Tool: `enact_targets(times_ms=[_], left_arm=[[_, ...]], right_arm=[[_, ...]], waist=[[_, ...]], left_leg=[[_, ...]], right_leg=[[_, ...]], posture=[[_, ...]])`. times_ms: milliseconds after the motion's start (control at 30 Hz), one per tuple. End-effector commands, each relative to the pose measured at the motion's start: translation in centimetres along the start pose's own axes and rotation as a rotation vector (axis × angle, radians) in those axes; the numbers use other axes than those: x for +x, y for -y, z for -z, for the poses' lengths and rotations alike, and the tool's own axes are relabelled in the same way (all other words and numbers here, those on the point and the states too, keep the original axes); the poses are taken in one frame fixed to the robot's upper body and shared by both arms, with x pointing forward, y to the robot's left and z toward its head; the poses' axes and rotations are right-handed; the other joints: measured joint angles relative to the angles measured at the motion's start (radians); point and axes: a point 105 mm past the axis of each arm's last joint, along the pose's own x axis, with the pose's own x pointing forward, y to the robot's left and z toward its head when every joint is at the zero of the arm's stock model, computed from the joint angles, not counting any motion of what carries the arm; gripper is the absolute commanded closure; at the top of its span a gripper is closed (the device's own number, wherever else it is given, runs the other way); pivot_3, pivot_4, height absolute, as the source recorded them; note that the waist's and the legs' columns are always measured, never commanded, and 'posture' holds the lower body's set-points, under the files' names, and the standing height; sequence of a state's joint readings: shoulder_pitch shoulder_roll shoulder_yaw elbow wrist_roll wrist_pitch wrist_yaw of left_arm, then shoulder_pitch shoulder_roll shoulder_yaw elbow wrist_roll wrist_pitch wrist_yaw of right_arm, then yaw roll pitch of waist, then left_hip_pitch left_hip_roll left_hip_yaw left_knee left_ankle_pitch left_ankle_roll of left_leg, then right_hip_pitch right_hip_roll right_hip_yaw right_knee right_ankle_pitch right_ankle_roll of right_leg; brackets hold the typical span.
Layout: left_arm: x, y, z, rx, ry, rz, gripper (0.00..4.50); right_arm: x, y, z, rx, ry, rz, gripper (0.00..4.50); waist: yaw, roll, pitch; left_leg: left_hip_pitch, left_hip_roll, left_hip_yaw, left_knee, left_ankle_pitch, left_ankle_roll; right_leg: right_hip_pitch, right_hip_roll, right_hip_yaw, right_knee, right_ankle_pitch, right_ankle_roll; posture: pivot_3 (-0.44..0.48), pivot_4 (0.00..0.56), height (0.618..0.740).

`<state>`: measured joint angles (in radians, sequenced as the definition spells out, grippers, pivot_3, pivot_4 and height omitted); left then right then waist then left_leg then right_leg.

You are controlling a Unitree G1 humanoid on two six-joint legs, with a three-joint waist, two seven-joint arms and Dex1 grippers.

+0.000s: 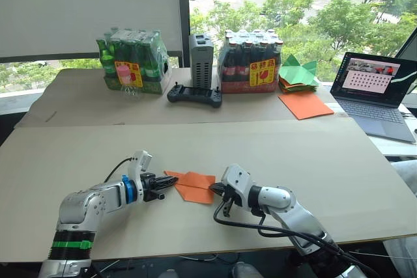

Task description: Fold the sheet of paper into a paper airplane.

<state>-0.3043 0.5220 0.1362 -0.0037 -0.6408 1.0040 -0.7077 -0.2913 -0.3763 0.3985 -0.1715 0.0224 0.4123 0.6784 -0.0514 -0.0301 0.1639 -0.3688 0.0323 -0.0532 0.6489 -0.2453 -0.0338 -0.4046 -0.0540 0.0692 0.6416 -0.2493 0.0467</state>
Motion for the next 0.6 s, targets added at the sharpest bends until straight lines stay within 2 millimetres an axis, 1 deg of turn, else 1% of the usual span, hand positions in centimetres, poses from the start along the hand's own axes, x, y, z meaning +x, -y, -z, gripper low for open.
enact_targets(times_ms=[33,167,233,333,367,433,467,500,533,600], left_arm=[[-0.7,-1.1,0.7,-0.006,-0.025,-0.059,4.5],[-0.8,-1.2,1.4,-0.002,-0.043,-0.065,4.5],[-0.9,-1.4,1.1,-0.01,-0.026,-0.072,4.5],[-1.3,-1.6,0.2,-0.028,0.01,-0.078,4.5],[-1.6,-1.3,-0.1,-0.017,0.026,-0.06,4.5],[-2.3,-0.2,-0.5,-0.017,0.048,0.006,4.5],[-2.6,0.2,-0.7,-0.015,0.054,0.027,4.5],[-2.7,0.4,-0.7,-0.015,0.056,0.036,4.5],[-2.9,0.6,-0.8,-0.016,0.063,0.047,4.5],[-3.3,1.0,-1.1,-0.024,0.078,0.064,4.5]], right_arm=[[0.1,-0.8,1.5,0.025,-0.053,-0.031,4.47],[0.1,-0.8,1.5,0.019,-0.049,-0.029,4.47],[0.1,-0.5,0.8,0.02,-0.015,-0.017,4.47],[-0.1,0.3,-1.3,0.049,0.092,0.012,4.47],[-0.3,0.8,-2.4,0.063,0.146,0.028,4.47],[-1.0,1.8,-5.3,0.08,0.289,0.059,4.47],[-1.4,2.0,-6.3,0.092,0.339,0.062,4.47],[-1.6,2.1,-6.8,0.099,0.363,0.061,4.47],[-1.9,2.3,-7.5,0.102,0.39,0.062,4.47],[-2.3,2.5,-8.5,0.103,0.428,0.067,4.47]], waist=[[0.0,0.0,0.0],[-0.001,0.0,0.0],[-0.001,0.0,0.0],[-0.002,0.0,0.0],[-0.003,0.0,0.0],[-0.009,0.0,0.002],[-0.011,0.0,0.002],[-0.011,0.0,0.003],[-0.009,0.0,0.003],[-0.008,0.0,0.003]], left_leg=[[0.0,0.0,0.0,0.0,0.0,0.0],[0.0,0.0,0.0,0.0,0.0,0.0],[0.0,0.0,0.0,-0.001,0.0,0.0],[0.0,0.0,0.0,-0.001,0.0,0.0],[0.0,0.0,0.0,-0.001,0.0,0.0],[-0.001,0.0,0.0,-0.001,0.0,0.0],[-0.002,0.0,0.0,-0.001,0.0,0.0],[-0.003,0.0,0.0,-0.001,0.0,0.0],[-0.004,0.0,0.0,-0.001,0.0,0.0],[-0.004,0.0,0.0,-0.002,0.0,0.0]], right_leg=[[0.0,0.0,0.0,0.0,0.0,0.0],[0.0,0.0,0.0,0.0,0.0,0.0],[0.0,0.0,0.0,0.0,0.0,0.0],[0.0,0.0,0.0,0.0,0.0,0.0],[0.0,0.0,0.0,0.0,0.0,0.0],[-0.002,0.0,0.0,0.0,0.0,0.0],[-0.003,0.0,0.0,0.0,0.0,0.0],[-0.003,0.0,0.0,0.0,0.001,-0.001],[-0.004,0.0,0.0,0.0,0.003,-0.005],[-0.004,-0.001,0.0,0.0,0.004,-0.007]], posture=[[0.0,0.15,0.74],[0.0,0.15,0.74],[0.0,0.15,0.74],[0.0,0.15,0.74],[0.0,0.15,0.74],[0.0,0.15,0.74],[0.0,0.15,0.74],[0.0,0.15,0.74],[0.0,0.15,0.74],[0.0,0.15,0.74]])
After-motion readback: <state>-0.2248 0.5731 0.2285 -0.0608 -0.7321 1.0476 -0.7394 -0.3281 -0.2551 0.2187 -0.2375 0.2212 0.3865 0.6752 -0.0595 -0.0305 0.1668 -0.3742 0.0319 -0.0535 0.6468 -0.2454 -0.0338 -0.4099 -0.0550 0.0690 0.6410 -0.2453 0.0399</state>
